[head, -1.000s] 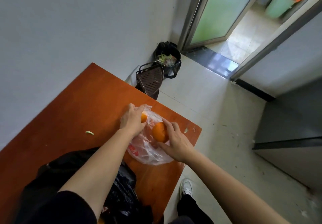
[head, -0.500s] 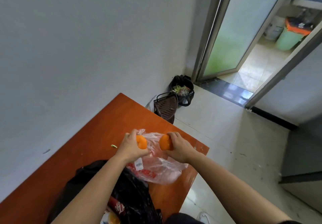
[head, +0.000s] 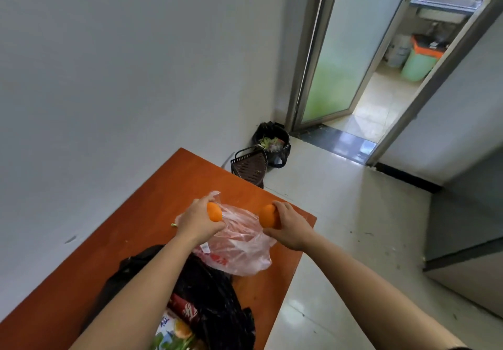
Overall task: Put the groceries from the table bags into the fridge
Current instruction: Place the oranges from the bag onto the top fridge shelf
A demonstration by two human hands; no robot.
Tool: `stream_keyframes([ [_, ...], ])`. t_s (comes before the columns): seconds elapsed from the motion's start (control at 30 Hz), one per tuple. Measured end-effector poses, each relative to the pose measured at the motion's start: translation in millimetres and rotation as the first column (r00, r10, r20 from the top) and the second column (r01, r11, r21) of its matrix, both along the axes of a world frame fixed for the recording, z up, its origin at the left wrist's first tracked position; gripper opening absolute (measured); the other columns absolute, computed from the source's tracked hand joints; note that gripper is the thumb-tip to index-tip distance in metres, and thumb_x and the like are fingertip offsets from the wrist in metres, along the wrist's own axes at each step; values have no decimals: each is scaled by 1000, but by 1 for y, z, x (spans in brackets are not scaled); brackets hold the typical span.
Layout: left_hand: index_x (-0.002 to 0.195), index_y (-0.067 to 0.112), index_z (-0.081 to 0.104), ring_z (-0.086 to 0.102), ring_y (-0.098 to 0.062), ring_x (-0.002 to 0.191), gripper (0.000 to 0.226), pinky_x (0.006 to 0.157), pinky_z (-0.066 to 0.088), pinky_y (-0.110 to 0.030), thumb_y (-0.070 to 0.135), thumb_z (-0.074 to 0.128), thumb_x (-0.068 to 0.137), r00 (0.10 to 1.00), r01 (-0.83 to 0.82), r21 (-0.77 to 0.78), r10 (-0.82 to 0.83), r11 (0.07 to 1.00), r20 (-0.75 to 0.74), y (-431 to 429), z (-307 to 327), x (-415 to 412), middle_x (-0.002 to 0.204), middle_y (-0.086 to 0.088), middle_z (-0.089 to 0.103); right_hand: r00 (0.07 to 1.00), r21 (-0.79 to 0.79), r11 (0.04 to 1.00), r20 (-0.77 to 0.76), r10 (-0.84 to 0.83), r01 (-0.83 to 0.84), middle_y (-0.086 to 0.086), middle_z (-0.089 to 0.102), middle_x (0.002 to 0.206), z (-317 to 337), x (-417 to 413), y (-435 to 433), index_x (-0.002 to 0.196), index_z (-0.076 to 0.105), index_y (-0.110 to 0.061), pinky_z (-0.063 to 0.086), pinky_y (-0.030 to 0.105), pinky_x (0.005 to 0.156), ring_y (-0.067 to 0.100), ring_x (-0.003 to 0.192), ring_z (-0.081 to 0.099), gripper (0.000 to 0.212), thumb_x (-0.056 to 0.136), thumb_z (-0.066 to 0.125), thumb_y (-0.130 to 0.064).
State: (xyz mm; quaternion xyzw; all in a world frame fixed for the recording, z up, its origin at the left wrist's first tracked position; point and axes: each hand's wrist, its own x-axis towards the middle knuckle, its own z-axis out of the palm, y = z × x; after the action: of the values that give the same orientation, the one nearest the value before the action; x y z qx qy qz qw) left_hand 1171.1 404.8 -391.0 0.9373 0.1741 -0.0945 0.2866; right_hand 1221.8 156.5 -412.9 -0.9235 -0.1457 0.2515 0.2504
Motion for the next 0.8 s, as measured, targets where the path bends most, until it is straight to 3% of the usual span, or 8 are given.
stream_keyframes([
  [0.07, 131, 29, 51, 54, -18, 96, 69, 80, 48, -34, 38, 82, 70, 996, -35, -8, 35, 999, 85, -8, 21, -2, 116, 3, 51, 998, 34, 999, 35, -42, 41, 0, 30, 158, 10, -4, -11, 156, 20, -25, 45, 41, 107, 26, 134, 47, 89, 88, 70, -52],
  [0.2, 129, 26, 52, 56, -21, 101, 62, 83, 51, -38, 33, 82, 75, 950, -33, -143, 76, 989, 303, -47, 64, -3, 117, 4, 49, 976, 112, 985, 158, -149, 133, -2, 32, 156, 38, -16, -49, 155, 21, -27, 46, 41, 105, 24, 130, 48, 86, 88, 67, -55],
  [0.4, 130, 29, 52, 51, -17, 102, 56, 84, 45, -31, 34, 79, 81, 831, 175, -251, -6, 952, 556, -179, 134, -19, 121, 4, 45, 845, 278, 914, 370, -386, 296, -4, 38, 151, 94, -67, -173, 152, 26, -27, 47, 34, 96, 23, 123, 55, 82, 88, 68, -55],
  [0.57, 119, 35, 54, 52, -13, 101, 53, 89, 46, -31, 30, 85, 76, 719, 345, -314, -34, 884, 694, -347, 173, -56, 116, 9, 48, 613, 431, 782, 487, -622, 451, -5, 43, 142, 136, -150, -340, 144, 35, -27, 46, 29, 86, 18, 112, 56, 75, 85, 72, -54],
  [0.67, 120, 35, 52, 52, -14, 103, 55, 86, 47, -26, 28, 85, 76, 669, 495, -340, -102, 800, 737, -462, 199, -83, 119, 9, 46, 447, 530, 689, 524, -725, 495, -7, 41, 137, 164, -199, -442, 143, 37, -27, 43, 28, 90, 8, 111, 48, 72, 85, 74, -48],
  [0.8, 124, 27, 51, 50, -11, 105, 60, 79, 40, -10, 27, 85, 75, 475, 712, -177, -280, 680, 834, -597, 237, -117, 121, 9, 46, 234, 605, 592, 567, -790, 532, -4, 38, 142, 211, -249, -562, 149, 32, -24, 42, 27, 93, 6, 117, 44, 78, 87, 76, -41],
])
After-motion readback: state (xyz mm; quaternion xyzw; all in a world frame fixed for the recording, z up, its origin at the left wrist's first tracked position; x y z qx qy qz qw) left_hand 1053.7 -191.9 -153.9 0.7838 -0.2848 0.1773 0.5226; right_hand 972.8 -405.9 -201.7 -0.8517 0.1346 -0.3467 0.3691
